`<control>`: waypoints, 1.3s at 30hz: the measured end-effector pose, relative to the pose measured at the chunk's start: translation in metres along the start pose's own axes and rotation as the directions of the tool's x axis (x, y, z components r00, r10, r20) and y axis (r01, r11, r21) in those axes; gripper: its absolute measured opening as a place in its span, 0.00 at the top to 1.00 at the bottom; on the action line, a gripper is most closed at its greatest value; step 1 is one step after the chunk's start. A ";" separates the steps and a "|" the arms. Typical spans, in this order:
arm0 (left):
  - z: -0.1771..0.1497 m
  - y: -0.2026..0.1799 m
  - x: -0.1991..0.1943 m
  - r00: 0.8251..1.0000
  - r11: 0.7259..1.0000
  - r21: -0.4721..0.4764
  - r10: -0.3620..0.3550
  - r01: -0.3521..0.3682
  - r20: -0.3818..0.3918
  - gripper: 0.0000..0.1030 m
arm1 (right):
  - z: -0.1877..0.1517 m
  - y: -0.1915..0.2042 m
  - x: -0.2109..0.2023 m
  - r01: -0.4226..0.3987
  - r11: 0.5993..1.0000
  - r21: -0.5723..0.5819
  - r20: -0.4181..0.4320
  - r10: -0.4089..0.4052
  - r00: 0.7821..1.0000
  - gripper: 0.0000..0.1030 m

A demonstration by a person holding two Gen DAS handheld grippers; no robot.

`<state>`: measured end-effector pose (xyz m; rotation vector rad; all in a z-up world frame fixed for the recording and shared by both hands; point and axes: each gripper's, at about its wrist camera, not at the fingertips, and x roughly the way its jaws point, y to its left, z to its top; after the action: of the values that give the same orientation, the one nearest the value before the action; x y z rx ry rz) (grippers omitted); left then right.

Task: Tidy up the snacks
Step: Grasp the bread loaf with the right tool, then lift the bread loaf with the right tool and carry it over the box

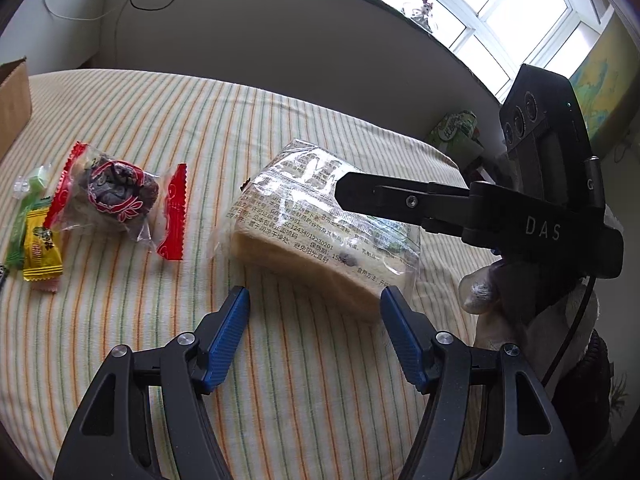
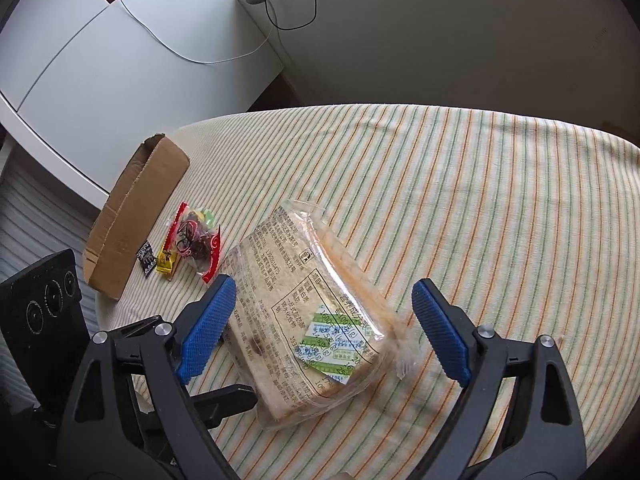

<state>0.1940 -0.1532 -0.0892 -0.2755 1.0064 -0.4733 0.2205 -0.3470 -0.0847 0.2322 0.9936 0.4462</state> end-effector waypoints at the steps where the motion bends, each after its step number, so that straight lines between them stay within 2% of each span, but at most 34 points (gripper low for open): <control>1: 0.001 0.000 0.001 1.000 1.000 -0.004 -0.002 0.002 0.000 0.34 | -0.001 0.000 0.000 -0.008 1.000 0.001 -0.004 0.008 1.000 0.19; 3: 0.004 -0.003 0.005 1.000 1.000 -0.015 -0.010 0.010 0.001 0.34 | -0.002 0.000 0.002 -0.023 1.000 0.006 -0.016 0.023 1.000 0.25; 5: 0.008 -0.004 0.009 1.000 1.000 -0.020 -0.021 0.020 -0.002 0.34 | -0.003 0.001 0.002 -0.017 1.000 0.005 -0.012 0.017 1.000 0.27; 10: 0.014 -0.018 0.016 0.999 0.999 0.017 -0.036 0.036 -0.002 0.35 | -0.005 0.004 -0.001 -0.032 0.999 0.009 -0.018 0.032 0.999 0.37; 15: 0.011 -0.031 0.018 1.000 0.999 0.047 -0.023 0.023 0.011 0.39 | -0.010 0.013 -0.002 -0.011 1.000 -0.003 -0.022 0.011 1.000 0.38; 20: 0.008 -0.030 0.010 1.000 0.997 0.074 -0.001 -0.001 0.030 0.43 | -0.015 0.024 -0.004 -0.009 1.000 -0.014 -0.015 0.008 1.000 0.44; 31: 0.002 -0.028 -0.010 0.997 0.995 0.097 0.002 -0.009 0.077 0.43 | -0.021 0.053 -0.017 0.019 0.998 -0.053 0.020 -0.018 1.000 0.45; 39: -0.003 -0.021 -0.043 0.991 0.995 0.101 -0.018 0.005 0.130 0.43 | -0.022 0.085 -0.036 0.040 0.995 -0.093 0.055 -0.035 0.998 0.45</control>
<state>0.1665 -0.1493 -0.0498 -0.2190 0.8511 -0.5084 0.1639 -0.2889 -0.0363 0.1401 0.9211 0.4490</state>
